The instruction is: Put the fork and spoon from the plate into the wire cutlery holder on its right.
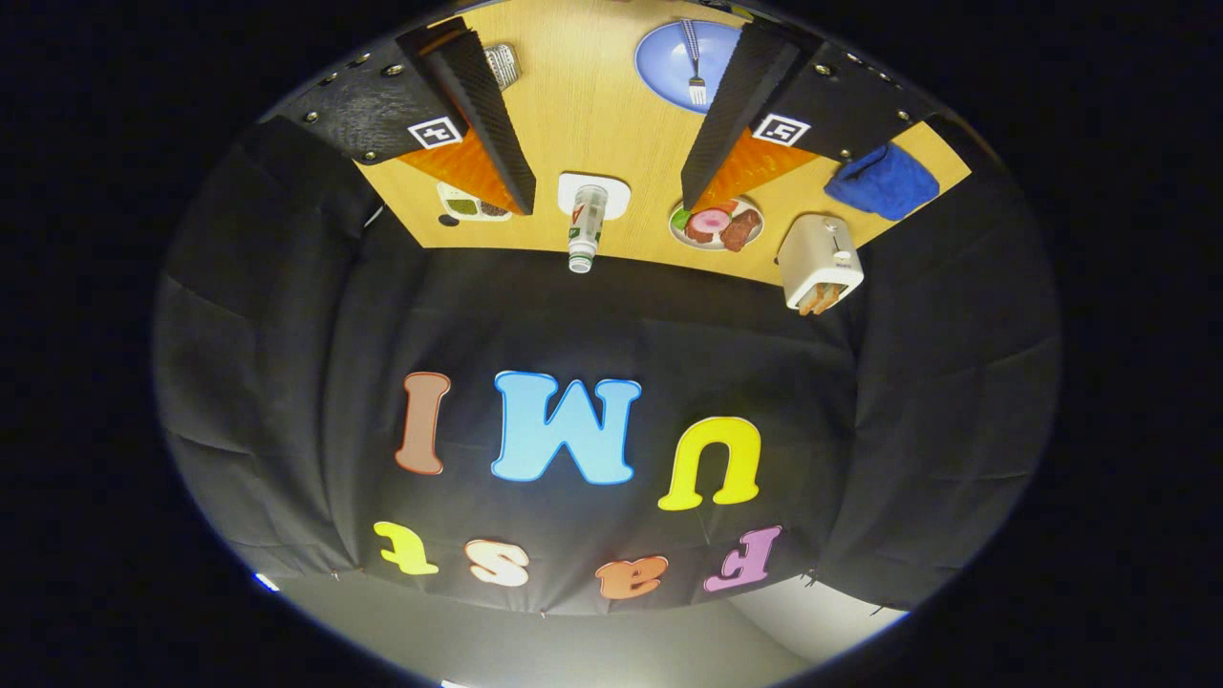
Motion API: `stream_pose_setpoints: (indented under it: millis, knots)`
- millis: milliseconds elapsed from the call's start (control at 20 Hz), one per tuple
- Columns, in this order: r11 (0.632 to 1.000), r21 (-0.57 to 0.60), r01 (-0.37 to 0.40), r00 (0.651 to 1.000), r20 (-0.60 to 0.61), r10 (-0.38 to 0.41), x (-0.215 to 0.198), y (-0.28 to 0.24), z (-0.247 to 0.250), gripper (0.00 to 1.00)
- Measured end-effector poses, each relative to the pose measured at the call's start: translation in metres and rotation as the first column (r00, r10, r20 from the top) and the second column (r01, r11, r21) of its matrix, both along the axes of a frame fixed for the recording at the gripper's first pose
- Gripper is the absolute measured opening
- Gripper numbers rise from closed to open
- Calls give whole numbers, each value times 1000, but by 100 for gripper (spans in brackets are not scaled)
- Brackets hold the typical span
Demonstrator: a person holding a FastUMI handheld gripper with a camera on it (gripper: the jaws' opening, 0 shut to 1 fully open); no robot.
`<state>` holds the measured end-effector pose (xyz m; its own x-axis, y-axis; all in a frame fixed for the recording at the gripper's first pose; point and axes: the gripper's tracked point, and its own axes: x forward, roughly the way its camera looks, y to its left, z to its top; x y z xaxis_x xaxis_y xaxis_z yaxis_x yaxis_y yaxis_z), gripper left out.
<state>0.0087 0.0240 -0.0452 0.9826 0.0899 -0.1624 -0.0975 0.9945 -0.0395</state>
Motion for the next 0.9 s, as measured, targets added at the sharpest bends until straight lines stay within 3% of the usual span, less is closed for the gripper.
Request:
stream_pose_setpoints:
  millis: [200,450,600,750,900]
  knots:
    - [991,-80,-105,983,-160,91,3,21,-49,95]
    - [970,-122,-212,932,-325,162,3,40,-105,95]
    - [959,-155,-237,898,-412,155,4,41,-152,92]
    - [939,-187,-288,852,-498,162,-4,47,-187,92]
    - [921,-161,-355,777,-598,196,-19,60,-214,92]
